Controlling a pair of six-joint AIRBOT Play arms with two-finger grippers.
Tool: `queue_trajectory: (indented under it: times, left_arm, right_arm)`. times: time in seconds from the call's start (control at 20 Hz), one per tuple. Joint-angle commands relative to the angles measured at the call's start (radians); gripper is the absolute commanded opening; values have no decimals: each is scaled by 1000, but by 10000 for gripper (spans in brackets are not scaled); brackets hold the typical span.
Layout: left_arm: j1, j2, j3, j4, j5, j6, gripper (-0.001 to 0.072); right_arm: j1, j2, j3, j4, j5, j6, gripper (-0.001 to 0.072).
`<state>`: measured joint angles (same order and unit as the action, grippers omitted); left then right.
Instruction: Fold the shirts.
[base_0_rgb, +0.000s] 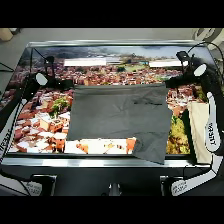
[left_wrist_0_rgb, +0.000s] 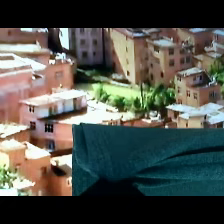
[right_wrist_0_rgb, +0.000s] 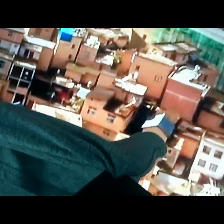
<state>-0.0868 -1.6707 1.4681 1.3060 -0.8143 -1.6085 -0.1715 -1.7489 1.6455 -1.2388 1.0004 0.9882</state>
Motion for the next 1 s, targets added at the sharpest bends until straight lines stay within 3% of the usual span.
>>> queue_trajectory:
  times: [0.0,0.15,0.35,0.4,0.45,0.5,0.55,0.6,0.65,0.8,0.95]
  left_arm:
    - [5,4,-2,-4,-211,35,27]
    - [12,3,-29,0,-464,58,27]
    - [4,-32,-109,-10,-470,7,41]
    - [5,-34,-108,-27,-473,8,150]
    - [9,-29,-103,-30,-476,8,327]
    - [19,-20,-86,-30,-496,9,499]
    - [35,-8,-63,-26,-529,23,540]
    - [56,9,-43,-19,-568,37,539]
    - [76,32,-40,-12,-597,38,535]
    - [118,137,-153,-3,-625,39,531]
    - [116,276,-454,-6,-531,91,525]
  right_arm:
    - [-13,13,1,-79,241,2,22]
    - [-19,14,-14,-184,468,13,22]
    - [-17,-20,-108,-95,466,68,25]
    - [-17,-21,-118,-69,467,75,111]
    - [-19,-16,-116,-53,472,74,255]
    - [-20,3,-115,-61,472,74,296]
    - [-20,31,-115,-89,480,62,355]
    - [-20,64,-115,-138,509,39,537]
    - [-20,90,-116,-198,550,34,618]
    - [-42,171,-202,-253,603,32,547]
    - [-71,304,-461,-245,537,13,529]
